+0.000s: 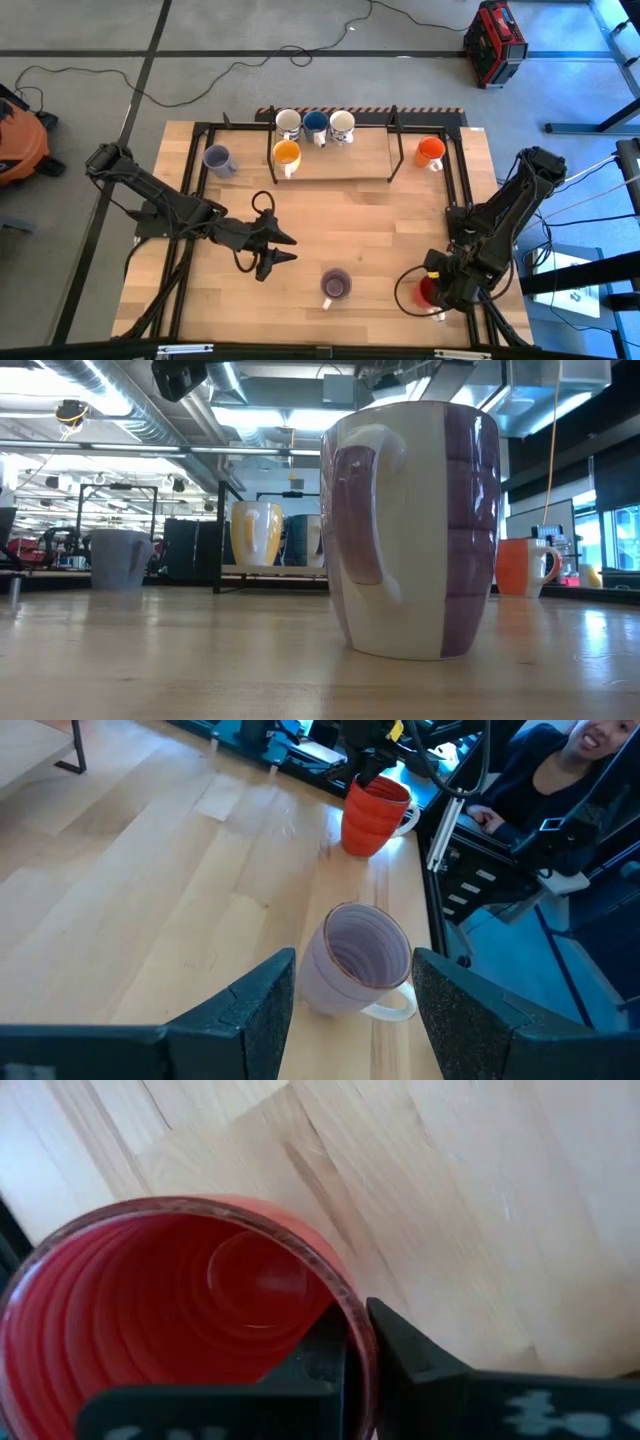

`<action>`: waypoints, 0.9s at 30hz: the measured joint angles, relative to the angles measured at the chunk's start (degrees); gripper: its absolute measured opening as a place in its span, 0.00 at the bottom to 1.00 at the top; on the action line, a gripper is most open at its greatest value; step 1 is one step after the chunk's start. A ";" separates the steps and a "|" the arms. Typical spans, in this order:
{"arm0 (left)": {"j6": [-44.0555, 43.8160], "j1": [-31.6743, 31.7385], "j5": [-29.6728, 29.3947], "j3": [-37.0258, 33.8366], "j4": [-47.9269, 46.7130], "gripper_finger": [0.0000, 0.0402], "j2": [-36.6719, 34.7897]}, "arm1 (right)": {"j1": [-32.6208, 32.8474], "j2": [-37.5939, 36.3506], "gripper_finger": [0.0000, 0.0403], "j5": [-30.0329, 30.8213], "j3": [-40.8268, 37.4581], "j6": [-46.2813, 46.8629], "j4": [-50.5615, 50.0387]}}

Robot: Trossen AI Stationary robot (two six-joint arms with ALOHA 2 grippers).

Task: Place coffee mugs
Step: Put the red mug on the shelf

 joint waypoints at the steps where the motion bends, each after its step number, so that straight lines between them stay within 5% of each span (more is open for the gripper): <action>1: 0.00 0.12 0.01 0.00 0.00 0.49 0.00 | 0.00 0.00 0.02 0.24 0.00 -0.02 0.30; 13: 3.35 3.86 1.11 -0.04 -0.45 0.49 -9.05 | -4.29 -0.11 0.01 8.52 7.83 -1.30 -5.75; 27: 18.35 12.55 1.05 -0.02 -0.40 0.49 -29.87 | -31.69 -0.13 0.01 15.69 25.30 -30.16 -7.93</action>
